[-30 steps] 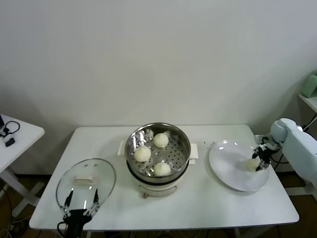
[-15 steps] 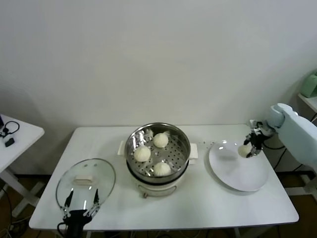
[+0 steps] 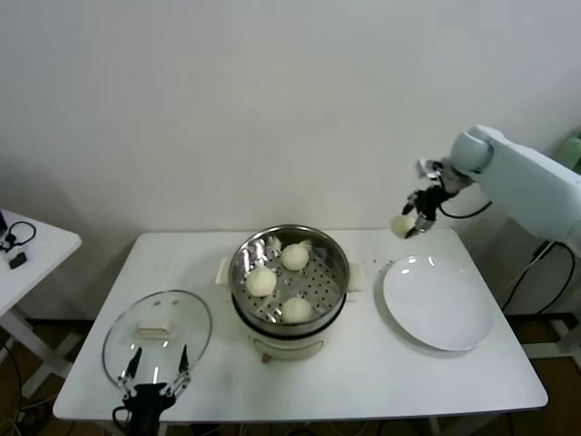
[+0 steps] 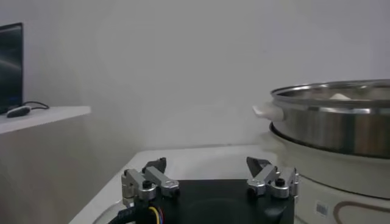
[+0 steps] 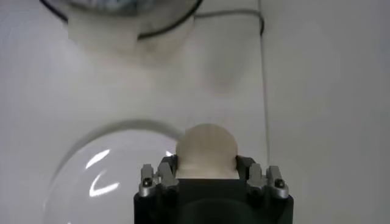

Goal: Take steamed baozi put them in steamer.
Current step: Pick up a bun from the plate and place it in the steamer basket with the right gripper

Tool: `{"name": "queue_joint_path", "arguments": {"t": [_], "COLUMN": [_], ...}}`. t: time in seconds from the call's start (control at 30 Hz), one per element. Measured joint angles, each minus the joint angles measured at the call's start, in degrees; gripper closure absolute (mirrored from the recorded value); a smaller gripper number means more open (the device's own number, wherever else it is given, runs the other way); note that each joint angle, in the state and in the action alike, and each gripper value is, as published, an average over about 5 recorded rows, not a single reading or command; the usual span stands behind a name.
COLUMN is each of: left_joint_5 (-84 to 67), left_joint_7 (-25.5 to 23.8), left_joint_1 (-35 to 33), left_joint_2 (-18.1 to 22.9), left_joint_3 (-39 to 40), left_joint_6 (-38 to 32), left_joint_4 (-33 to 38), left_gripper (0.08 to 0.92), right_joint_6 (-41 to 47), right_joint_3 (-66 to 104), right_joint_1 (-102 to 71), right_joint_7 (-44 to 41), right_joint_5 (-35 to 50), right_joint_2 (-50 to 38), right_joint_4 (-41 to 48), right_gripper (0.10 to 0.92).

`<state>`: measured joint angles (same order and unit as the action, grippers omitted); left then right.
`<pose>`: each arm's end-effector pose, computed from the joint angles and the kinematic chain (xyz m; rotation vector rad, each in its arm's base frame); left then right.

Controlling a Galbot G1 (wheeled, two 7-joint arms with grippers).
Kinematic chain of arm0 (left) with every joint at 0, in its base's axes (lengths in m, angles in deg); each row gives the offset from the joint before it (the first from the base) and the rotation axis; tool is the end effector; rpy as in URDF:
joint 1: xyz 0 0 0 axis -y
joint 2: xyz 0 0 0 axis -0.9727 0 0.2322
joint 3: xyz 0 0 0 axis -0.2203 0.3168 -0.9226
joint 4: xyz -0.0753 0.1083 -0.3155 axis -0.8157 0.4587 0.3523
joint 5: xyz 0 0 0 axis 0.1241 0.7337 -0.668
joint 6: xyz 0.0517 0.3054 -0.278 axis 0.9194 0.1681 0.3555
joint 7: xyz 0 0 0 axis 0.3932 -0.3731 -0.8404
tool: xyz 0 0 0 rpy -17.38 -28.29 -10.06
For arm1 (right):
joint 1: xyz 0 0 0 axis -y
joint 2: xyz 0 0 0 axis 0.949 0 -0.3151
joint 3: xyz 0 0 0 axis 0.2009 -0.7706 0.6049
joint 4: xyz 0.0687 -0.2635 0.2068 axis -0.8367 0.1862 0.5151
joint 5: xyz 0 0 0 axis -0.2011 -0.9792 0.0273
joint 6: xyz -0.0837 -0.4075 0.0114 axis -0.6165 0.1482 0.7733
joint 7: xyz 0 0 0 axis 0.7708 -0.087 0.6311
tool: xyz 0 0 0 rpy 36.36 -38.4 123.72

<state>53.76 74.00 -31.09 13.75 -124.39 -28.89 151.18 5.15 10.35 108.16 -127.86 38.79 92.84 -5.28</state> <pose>0.1570 0.0484 -0.3696 0.1526 -2.9883 -0.1171 0.6803 -0.1227 -0.0384 1.2814 -1.5479 1.2432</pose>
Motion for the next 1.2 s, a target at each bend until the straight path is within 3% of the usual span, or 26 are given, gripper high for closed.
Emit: {"name": "queue_joint_path", "arguments": {"t": [0.27,0.53,1.2], "left_joint_5": [1.13,2.01,1.45], "left_joint_7": [0.90,1.53,1.67], "left_joint_1": [-0.08,0.28,0.49], "left_joint_2": [0.14,0.54,0.70], "left_joint_3": [1.57,2.73,2.26], "left_joint_6": [0.01,0.52,0.67], "left_joint_4": [0.77,1.66,1.67], "left_gripper": [0.177,0.177,0.177], "right_joint_6": [5.55,8.79,11.15], "right_joint_3": [-11.36,-19.65,-28.08], "right_joint_1": [8.98,13.49,11.21], "right_joint_7": [3.72,6.71,10.02], "right_joint_5": [16.95,27.20,32.34], "right_joint_2": [3.75,7.31,13.63], "right_joint_4": [-8.23,-14.67,-17.66], "right_gripper": [0.389,0.389,0.389]}}
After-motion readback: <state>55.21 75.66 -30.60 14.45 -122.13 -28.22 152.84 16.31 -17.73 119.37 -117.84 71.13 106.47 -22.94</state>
